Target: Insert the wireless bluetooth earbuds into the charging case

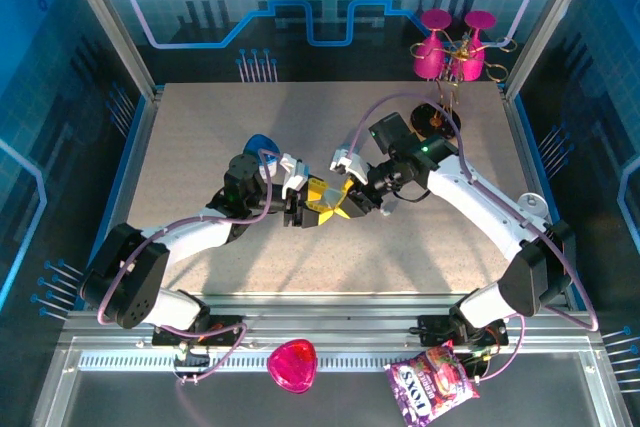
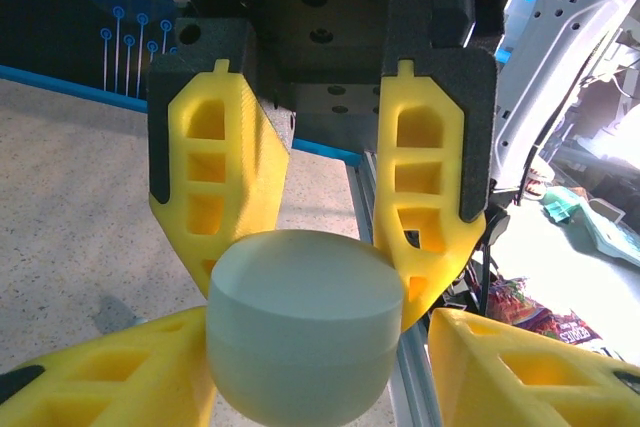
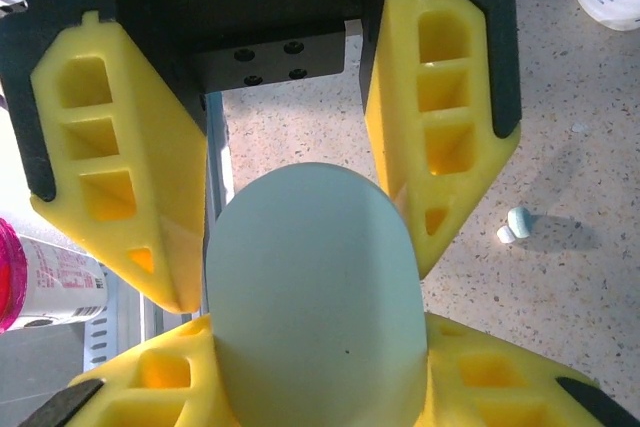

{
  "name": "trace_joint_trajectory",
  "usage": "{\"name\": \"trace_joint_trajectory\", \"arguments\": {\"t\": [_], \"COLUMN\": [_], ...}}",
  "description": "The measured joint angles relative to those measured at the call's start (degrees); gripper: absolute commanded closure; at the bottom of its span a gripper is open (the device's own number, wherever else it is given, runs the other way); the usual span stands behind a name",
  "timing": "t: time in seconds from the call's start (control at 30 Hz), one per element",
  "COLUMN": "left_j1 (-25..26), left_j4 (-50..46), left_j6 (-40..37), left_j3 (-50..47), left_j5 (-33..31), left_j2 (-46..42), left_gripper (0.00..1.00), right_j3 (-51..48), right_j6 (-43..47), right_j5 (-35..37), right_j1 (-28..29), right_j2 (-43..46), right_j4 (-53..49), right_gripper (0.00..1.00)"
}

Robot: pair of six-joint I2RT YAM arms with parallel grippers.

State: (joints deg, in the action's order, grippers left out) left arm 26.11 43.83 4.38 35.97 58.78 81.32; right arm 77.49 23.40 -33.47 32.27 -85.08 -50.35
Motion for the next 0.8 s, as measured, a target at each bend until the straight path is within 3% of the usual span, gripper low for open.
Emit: {"name": "trace_joint_trajectory", "arguments": {"t": [0.27, 0.4, 0.5, 0.8], "left_j1": [-0.02, 0.00, 0.00, -0.02], "left_j4": [-0.02, 0.00, 0.09, -0.04], "left_j6": [0.00, -0.20, -0.46, -1.36], "left_j3": [0.00, 0.00, 0.00, 0.00], "left_j5": [-0.07, 0.11, 0.35, 0.00], "left_j2": [0.00, 0.00, 0.00, 0.00], "left_gripper": [0.50, 0.41, 0.41, 0.55], "right_j3": [-0.07, -0.07, -0.07, -0.07], "right_j6": [-0.02, -0.26, -0.48, -0.44], "right_j5": [-0.76, -1.16, -1.29, -1.95], "right_j1": [-0.07, -0.09, -0.20, -0.44], "right_j2": [0.02, 0.02, 0.02, 0.02], "right_j4": [-0.17, -0.11, -0.11, -0.42], "right_gripper": [0.66, 0.67, 0.67, 0.67]}}
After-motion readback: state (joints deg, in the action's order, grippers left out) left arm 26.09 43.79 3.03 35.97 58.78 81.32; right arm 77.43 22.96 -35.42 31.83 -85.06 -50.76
